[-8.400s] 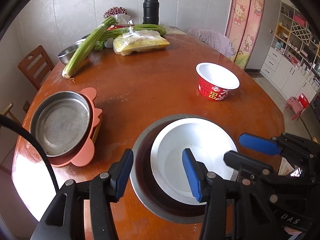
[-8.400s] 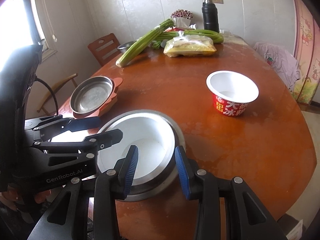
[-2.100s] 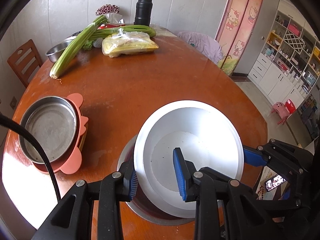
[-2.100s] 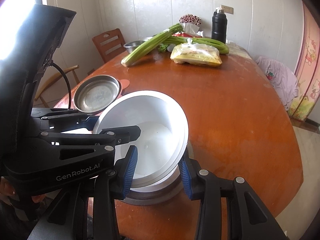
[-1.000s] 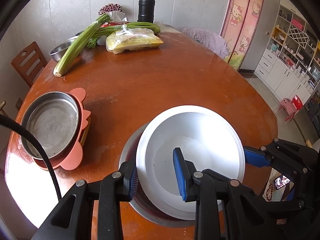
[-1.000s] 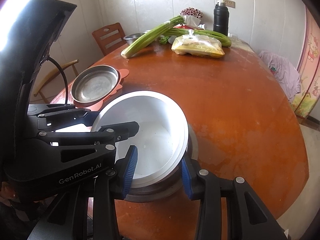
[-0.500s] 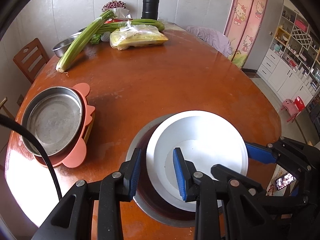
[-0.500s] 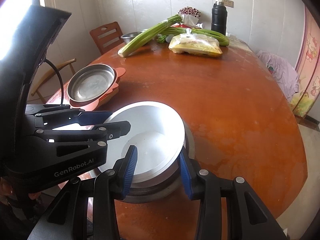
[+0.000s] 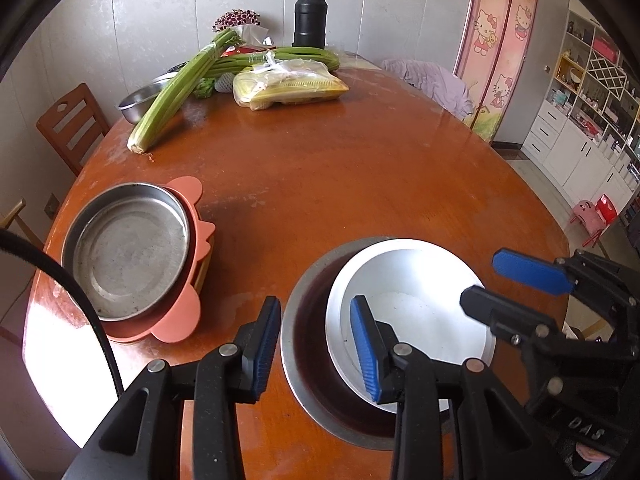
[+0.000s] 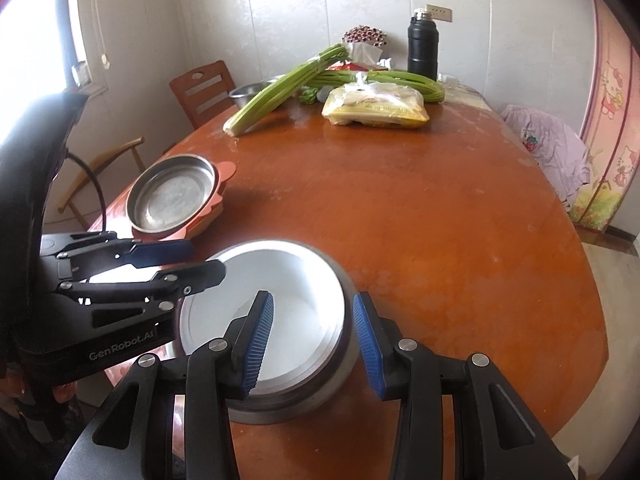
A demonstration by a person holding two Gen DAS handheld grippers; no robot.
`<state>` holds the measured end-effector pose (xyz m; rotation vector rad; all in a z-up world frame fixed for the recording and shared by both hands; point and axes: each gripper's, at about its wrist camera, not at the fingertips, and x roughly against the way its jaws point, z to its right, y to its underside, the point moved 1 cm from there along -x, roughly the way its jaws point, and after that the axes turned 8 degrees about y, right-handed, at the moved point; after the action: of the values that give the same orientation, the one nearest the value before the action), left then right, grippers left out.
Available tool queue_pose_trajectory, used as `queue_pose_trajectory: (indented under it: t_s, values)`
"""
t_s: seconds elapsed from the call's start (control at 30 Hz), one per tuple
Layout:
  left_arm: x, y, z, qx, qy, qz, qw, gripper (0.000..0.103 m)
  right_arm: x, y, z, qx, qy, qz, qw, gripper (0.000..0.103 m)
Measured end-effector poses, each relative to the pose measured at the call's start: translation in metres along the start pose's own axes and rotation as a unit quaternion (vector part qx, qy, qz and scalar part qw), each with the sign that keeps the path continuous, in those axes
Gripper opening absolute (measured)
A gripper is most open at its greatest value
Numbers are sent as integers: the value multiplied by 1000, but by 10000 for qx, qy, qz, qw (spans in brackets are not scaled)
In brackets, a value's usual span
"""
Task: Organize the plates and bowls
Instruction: 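Grasp the steel bowl rim with the left gripper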
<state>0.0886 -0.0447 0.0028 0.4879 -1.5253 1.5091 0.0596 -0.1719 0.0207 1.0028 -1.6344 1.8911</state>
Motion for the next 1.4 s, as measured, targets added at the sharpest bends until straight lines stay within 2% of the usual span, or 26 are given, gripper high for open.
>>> queue_pose_trajectory:
  t_s: [0.27, 0.33, 0.57, 1.0, 1.4]
  values:
    - [6, -1, -6, 45, -57, 77, 9999, 42, 0, -4, 9, -160, 56, 16, 9999, 45]
    - [7, -2, -9, 70, -68, 96, 9999, 43, 0, -6, 11, -203, 52, 44, 9998, 49]
    - [4, -2, -10, 15, -123, 89, 9999, 49, -1, -12, 17, -334, 100, 59, 9994, 52]
    - [-8, 0, -12, 81, 73, -77, 9999, 58, -8, -5, 27, -517, 207, -157, 9983, 53]
    - [-12, 5, -9, 101, 275, -161, 9994, 62, -11, 4, 19, -486, 225, -338, 9980, 54]
